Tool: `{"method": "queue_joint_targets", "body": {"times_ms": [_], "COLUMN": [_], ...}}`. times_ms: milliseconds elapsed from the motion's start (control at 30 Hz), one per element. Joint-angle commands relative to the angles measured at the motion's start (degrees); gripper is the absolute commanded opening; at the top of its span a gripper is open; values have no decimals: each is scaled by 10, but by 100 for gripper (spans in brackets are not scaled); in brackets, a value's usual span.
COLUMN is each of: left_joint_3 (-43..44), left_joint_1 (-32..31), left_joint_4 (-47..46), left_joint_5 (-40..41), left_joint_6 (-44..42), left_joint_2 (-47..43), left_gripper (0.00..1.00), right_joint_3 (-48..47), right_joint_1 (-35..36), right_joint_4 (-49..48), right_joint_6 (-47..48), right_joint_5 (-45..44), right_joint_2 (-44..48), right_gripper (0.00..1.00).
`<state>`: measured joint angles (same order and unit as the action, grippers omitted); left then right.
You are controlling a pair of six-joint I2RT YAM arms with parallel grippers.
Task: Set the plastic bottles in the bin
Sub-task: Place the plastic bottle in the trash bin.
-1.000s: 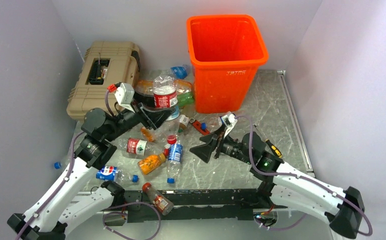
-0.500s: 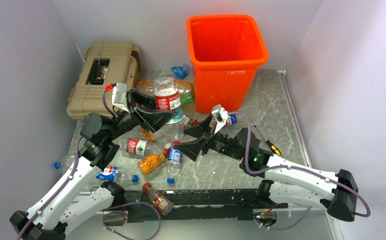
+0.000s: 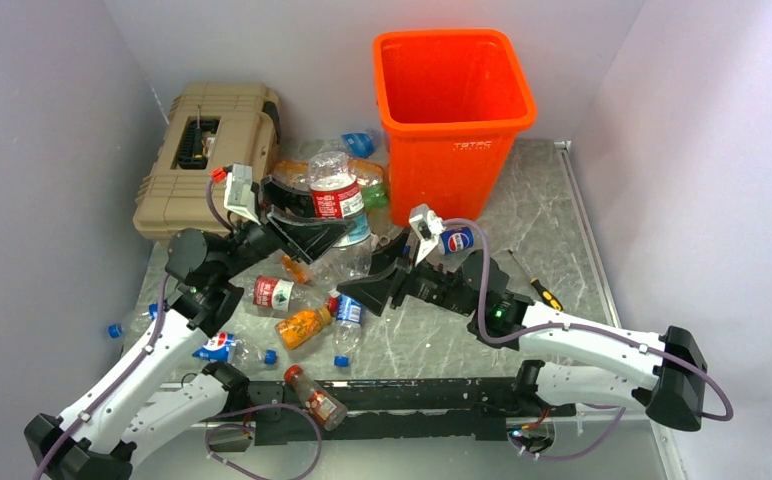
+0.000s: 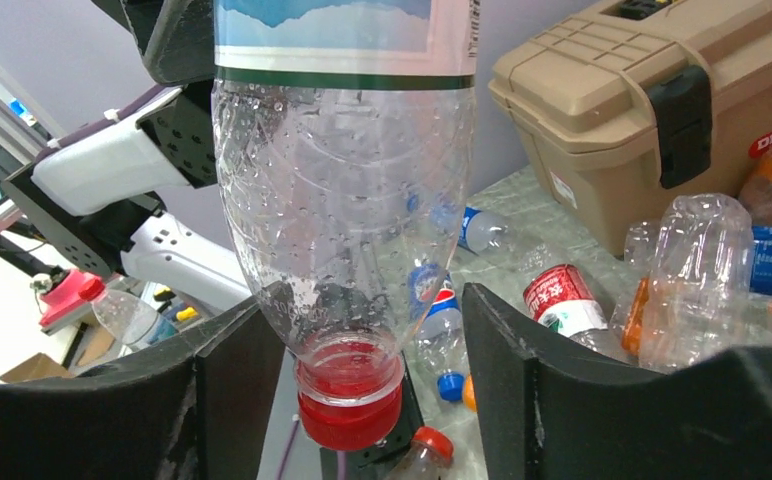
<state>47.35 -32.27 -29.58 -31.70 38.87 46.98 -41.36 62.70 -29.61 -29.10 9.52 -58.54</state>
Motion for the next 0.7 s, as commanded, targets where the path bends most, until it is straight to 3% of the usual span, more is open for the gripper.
{"method": "queue_joint_targets", "body": {"times_ms": [0,100,200,333,400,567,667], "left_joint_3": [-2,-7,-5,-1,0,11,17], "left_joint_1": [2,2,2,2,2,3,2], "left_joint_4": [-36,-43,-44,-34,-28,6,27], "left_joint_5": [-4,-3,-10,-11,-10,-19,-3], "left_joint_6": [9,11,13,9,6,-7,-11], "left_joint_2": [-1,2,7,6,3,-2,-8], "left_gripper": [45,45,46,49,55,96,100], "right_joint_3": [-27,-23,-27,-39,-37,-28,-28], "right_joint_1": [4,4,4,4,4,5,4], "right_joint_4": [-18,-16,-10,17,17,17,26], "right_joint_6": [0,2,2,1,-1,0,7], "right_joint_5": [11,9,8,5,0,-10,-20], "right_joint_2": [-1,3,1,-6,-4,5,12], "right_gripper": [64,54,38,0,0,0,0]}}
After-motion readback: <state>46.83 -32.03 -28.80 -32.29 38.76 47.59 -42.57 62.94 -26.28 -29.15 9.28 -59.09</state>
